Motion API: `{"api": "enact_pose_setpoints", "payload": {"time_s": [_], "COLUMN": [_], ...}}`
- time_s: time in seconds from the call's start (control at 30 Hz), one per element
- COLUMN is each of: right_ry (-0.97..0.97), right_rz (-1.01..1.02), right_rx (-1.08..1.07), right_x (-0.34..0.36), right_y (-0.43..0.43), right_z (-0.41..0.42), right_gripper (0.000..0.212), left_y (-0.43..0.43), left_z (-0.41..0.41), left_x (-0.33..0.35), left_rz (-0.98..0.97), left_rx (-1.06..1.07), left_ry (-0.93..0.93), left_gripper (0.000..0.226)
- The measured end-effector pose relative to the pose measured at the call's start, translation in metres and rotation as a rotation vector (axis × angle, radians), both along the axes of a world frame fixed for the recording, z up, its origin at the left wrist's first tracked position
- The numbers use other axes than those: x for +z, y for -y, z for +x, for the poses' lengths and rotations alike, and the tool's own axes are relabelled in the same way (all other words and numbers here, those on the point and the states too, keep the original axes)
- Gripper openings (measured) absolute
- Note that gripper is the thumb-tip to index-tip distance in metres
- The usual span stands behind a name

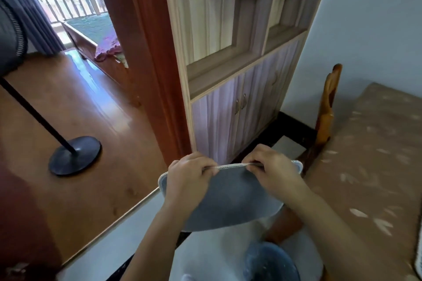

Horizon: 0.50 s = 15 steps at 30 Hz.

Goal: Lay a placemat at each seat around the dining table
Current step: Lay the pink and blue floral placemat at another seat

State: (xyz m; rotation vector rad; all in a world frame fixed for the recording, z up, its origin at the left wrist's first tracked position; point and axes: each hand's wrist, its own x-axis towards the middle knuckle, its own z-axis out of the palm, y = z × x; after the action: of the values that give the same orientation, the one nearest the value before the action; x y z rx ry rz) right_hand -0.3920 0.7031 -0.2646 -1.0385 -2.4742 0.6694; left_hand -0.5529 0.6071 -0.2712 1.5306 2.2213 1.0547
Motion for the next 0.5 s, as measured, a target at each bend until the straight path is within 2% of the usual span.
{"api": "enact_pose_setpoints", "payload": {"time_s": [0.23, 0.5], "right_ry": [-0.050, -0.040], "right_rz": [0.008, 0.051], "right_rx": [-0.182, -0.411], "right_x": [0.008, 0.011], "right_y": [-0.038, -0.094], "right_z": [-0.042, -0.029], "right_gripper": [0.010, 0.011], "left_y": [-0.077, -0.175], "left_z": [-0.060, -0.056], "left_x": [0.004, -0.002], "left_rz": [0.026, 0.008], "left_rx": [-0.202, -0.429], "left_ry": [0.002, 0.040], "left_gripper": [0.009, 0.007]}}
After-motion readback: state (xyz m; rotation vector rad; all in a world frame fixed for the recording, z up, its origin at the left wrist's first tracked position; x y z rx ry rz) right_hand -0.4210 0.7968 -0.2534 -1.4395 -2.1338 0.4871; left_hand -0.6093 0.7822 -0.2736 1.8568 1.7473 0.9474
